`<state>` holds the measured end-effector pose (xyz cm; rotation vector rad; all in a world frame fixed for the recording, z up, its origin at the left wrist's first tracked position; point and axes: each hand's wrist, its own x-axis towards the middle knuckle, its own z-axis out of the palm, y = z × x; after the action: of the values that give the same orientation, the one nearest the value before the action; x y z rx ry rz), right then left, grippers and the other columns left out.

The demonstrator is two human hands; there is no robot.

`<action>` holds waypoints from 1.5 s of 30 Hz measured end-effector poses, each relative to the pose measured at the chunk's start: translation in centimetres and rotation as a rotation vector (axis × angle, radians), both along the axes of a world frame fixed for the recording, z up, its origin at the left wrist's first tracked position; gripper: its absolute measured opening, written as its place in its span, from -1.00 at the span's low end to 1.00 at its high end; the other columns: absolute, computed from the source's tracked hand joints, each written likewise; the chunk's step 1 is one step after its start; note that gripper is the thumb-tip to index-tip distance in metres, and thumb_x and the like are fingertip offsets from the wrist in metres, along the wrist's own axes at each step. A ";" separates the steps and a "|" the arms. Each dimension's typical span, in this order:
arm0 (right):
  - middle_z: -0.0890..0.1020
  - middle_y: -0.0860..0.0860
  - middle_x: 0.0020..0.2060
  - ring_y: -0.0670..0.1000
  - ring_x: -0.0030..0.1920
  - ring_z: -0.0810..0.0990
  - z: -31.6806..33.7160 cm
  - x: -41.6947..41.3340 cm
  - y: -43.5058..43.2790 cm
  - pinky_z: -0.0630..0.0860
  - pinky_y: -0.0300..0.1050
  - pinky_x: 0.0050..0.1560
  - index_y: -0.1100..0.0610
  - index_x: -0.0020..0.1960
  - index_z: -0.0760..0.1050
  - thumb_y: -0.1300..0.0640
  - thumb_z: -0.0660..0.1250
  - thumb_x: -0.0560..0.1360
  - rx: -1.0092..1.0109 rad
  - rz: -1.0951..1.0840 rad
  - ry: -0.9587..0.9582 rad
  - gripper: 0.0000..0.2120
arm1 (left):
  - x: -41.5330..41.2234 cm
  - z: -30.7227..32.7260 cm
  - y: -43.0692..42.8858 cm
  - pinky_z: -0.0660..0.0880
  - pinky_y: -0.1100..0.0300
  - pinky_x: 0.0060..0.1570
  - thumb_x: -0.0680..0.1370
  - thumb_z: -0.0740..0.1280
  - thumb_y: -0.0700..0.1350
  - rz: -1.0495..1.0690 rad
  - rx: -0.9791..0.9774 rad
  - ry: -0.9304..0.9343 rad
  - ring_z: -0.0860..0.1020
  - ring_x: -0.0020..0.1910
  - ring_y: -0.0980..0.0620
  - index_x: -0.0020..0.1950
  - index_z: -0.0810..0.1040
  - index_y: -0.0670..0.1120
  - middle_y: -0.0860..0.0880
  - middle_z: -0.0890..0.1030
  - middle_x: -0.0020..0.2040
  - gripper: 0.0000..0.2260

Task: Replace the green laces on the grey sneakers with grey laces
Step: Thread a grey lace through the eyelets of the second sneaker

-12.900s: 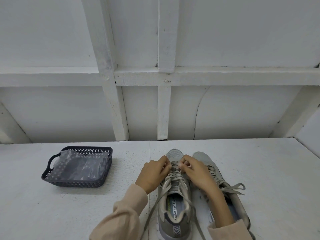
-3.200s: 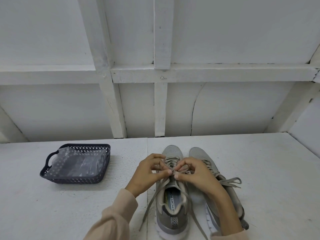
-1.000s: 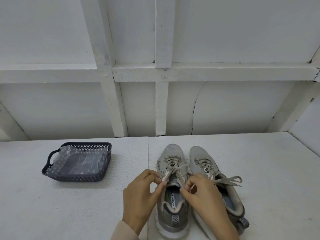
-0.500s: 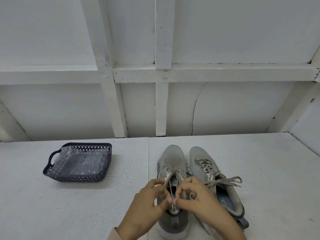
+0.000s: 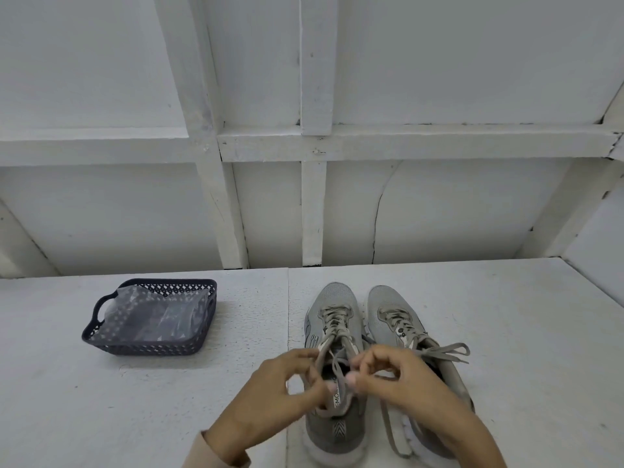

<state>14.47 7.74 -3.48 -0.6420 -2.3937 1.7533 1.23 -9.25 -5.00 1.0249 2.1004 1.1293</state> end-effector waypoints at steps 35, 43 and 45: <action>0.55 -0.13 0.03 -0.17 0.09 0.52 -2.5 -3.2 0.4 0.33 -0.41 -0.05 -0.11 -0.42 0.50 0.14 0.49 0.39 0.425 -0.062 -0.100 -0.70 | 0.4 -3.3 4.8 0.19 0.09 0.36 0.36 0.18 0.27 0.211 -0.185 0.513 0.37 0.29 0.22 -0.25 0.68 0.13 0.32 0.49 0.26 -0.65; 0.62 -0.06 -0.04 -0.09 0.05 0.58 -2.0 -3.2 0.3 0.45 -0.18 0.02 0.05 -0.37 0.56 0.15 0.46 0.40 0.459 -0.055 -0.118 -0.82 | -0.2 -2.8 4.2 0.41 0.19 0.20 0.17 0.22 0.26 0.221 0.028 -0.052 0.50 0.17 0.31 -0.33 0.58 0.01 0.35 0.51 0.22 -0.64; 0.64 -0.04 -0.06 -0.08 0.05 0.59 -1.9 -3.2 0.2 0.43 -0.20 0.02 0.00 -0.40 0.52 0.14 0.47 0.40 0.447 -0.050 -0.110 -0.77 | -0.7 -3.0 3.9 0.41 0.13 0.28 0.17 0.26 0.23 0.207 0.051 -0.143 0.48 0.17 0.37 -0.30 0.60 -0.01 0.30 0.53 0.25 -0.64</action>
<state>11.32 7.97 -5.41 -0.7363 -2.6845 1.1253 0.53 -5.30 -7.97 0.7378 2.1077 1.3216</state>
